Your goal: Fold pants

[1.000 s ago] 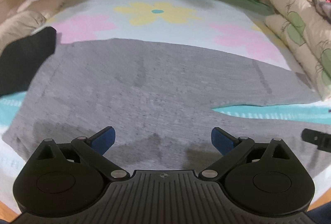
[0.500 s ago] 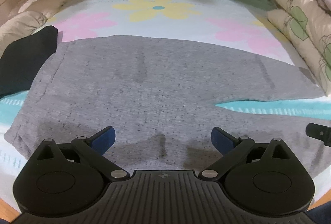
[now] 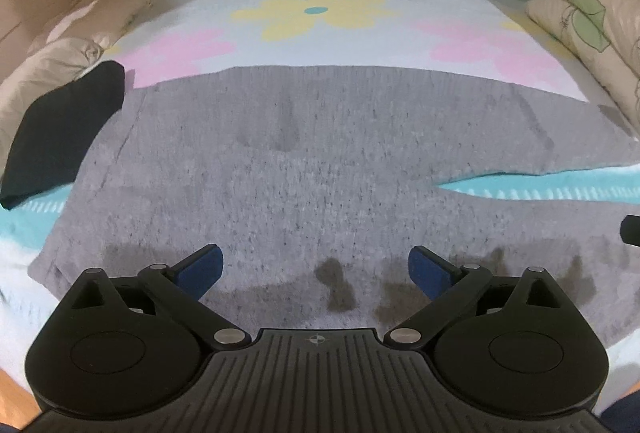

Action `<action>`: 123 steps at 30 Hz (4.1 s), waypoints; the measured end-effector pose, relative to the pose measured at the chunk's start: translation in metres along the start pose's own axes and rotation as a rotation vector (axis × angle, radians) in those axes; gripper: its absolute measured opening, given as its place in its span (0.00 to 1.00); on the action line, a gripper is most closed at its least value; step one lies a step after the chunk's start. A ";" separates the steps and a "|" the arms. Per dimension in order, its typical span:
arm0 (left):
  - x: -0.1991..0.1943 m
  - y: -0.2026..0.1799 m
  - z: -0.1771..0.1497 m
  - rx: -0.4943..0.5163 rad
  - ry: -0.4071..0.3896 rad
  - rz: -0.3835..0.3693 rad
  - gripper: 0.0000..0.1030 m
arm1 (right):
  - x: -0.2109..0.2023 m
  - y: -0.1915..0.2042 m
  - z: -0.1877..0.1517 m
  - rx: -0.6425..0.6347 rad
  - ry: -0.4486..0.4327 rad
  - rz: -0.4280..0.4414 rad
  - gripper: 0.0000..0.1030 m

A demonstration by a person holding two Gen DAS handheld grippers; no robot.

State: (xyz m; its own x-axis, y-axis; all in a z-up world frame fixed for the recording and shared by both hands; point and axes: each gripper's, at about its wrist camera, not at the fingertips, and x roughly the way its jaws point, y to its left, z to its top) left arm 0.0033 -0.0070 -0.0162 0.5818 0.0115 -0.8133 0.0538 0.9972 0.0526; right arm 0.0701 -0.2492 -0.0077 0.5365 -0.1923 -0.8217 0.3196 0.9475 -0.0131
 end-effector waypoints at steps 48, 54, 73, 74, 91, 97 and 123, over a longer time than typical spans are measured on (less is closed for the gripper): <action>0.039 -0.016 0.113 0.220 -0.046 0.096 0.91 | 0.060 -0.007 0.068 0.023 0.209 -0.016 0.86; 0.105 -0.014 0.104 0.209 0.124 0.039 0.82 | 0.115 -0.015 0.135 0.186 0.208 -0.030 0.86; 0.158 0.004 0.076 0.215 0.270 0.017 0.78 | 0.272 -0.035 0.200 0.473 0.280 -0.204 0.68; 0.158 0.006 0.076 0.207 0.268 0.015 0.78 | 0.268 -0.033 0.197 0.446 0.279 -0.223 0.60; 0.157 0.049 0.162 -0.187 0.203 -0.153 0.77 | 0.197 -0.076 0.110 0.389 0.355 -0.033 0.17; 0.201 0.049 0.199 -0.290 0.237 -0.109 0.77 | 0.199 -0.046 0.108 0.334 0.346 -0.054 0.17; 0.040 0.030 0.187 -0.217 0.003 -0.072 0.07 | 0.065 -0.065 0.091 0.378 0.140 0.062 0.16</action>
State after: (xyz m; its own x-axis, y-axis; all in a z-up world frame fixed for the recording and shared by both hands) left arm 0.1804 0.0099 0.0613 0.5805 -0.0599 -0.8120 -0.0809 0.9881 -0.1307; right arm 0.1553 -0.3464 -0.0085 0.4604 -0.0762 -0.8844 0.5685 0.7905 0.2278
